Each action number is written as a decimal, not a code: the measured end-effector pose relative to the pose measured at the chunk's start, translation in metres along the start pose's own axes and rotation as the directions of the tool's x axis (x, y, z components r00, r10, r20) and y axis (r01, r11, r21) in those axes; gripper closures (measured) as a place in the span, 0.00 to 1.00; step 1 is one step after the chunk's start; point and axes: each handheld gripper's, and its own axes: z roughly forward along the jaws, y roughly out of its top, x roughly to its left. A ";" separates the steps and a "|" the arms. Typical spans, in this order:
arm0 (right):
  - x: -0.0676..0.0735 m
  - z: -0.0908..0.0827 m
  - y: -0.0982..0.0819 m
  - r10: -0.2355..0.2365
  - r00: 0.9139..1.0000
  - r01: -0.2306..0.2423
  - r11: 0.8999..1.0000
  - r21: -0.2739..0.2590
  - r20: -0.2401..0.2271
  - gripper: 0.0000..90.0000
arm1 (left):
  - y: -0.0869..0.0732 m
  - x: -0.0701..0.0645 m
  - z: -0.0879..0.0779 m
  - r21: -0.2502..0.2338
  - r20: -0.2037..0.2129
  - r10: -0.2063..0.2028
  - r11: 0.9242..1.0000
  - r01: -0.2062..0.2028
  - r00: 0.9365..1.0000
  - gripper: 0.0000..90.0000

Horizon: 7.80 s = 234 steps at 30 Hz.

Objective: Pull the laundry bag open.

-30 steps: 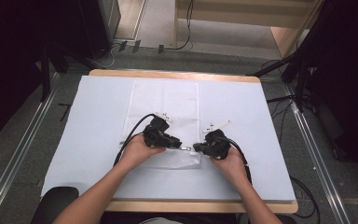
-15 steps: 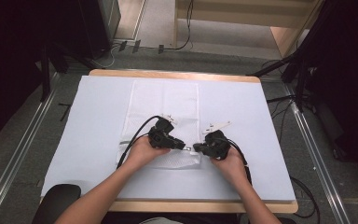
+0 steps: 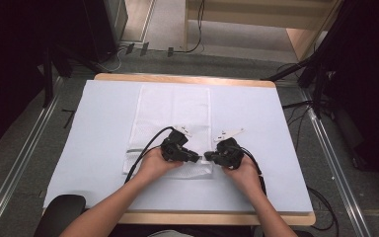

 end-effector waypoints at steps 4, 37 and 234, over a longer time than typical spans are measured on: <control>0.000 0.000 0.000 -0.001 1.000 0.001 1.000 -0.001 -0.002 1.00 | -0.001 0.001 0.000 -0.002 0.008 -0.015 1.000 0.015 1.000 0.97; 0.002 0.001 -0.001 -0.042 0.999 0.042 0.999 -0.004 0.009 1.00 | 0.002 0.010 -0.003 0.020 0.062 -0.111 0.994 0.110 0.992 0.98; -0.015 0.003 0.003 -0.046 0.992 0.047 0.999 0.008 -0.114 1.00 | -0.128 0.085 -0.180 -0.031 -0.056 -0.379 0.925 0.378 0.924 0.98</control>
